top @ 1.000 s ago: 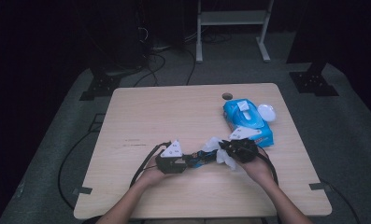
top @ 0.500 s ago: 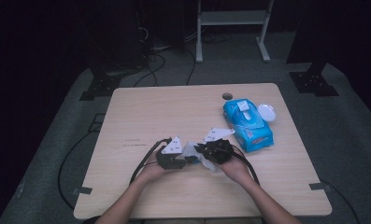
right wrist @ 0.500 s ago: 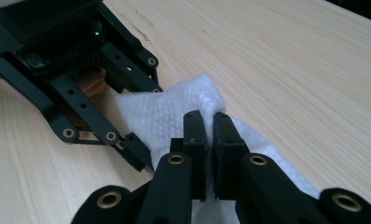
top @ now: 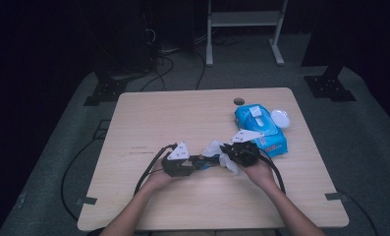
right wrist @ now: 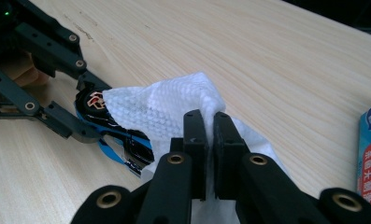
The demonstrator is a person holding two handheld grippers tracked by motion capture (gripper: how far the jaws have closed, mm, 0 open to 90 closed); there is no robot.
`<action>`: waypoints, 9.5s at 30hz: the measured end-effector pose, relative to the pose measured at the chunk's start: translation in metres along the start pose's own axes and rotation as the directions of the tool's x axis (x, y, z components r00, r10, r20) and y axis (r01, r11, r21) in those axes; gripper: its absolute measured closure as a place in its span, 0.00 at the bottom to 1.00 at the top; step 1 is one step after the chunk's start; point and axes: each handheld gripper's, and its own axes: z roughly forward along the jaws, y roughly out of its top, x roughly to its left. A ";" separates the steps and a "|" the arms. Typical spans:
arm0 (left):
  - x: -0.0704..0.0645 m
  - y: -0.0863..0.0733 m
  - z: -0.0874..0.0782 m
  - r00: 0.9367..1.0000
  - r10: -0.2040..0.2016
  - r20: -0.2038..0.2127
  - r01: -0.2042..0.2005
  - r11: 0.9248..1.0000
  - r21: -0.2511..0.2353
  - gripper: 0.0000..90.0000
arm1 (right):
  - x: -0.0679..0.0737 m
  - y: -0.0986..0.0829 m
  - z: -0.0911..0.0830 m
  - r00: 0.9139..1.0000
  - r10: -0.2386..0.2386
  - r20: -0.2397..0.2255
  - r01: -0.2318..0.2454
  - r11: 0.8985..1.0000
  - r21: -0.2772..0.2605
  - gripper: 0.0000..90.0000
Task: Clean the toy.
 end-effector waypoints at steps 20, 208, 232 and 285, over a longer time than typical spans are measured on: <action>-0.017 -0.003 0.000 0.999 0.039 -0.023 -0.039 0.999 0.019 0.61 | 0.028 -0.025 -0.024 0.992 -0.120 0.028 0.122 0.990 -0.064 0.95; -0.036 0.011 0.028 0.993 0.119 0.019 -0.121 0.981 0.154 0.26 | 0.019 -0.024 -0.002 0.991 -0.100 -0.091 0.108 0.990 0.086 0.94; -0.031 0.006 0.016 0.994 0.107 0.002 -0.105 0.980 0.168 0.26 | 0.003 -0.042 -0.034 0.998 -0.063 0.025 0.060 0.993 0.106 0.94; -0.034 0.009 0.014 0.991 0.131 0.010 -0.131 0.979 0.155 0.26 | -0.002 -0.025 -0.006 1.000 0.004 -0.005 -0.004 0.996 0.092 0.94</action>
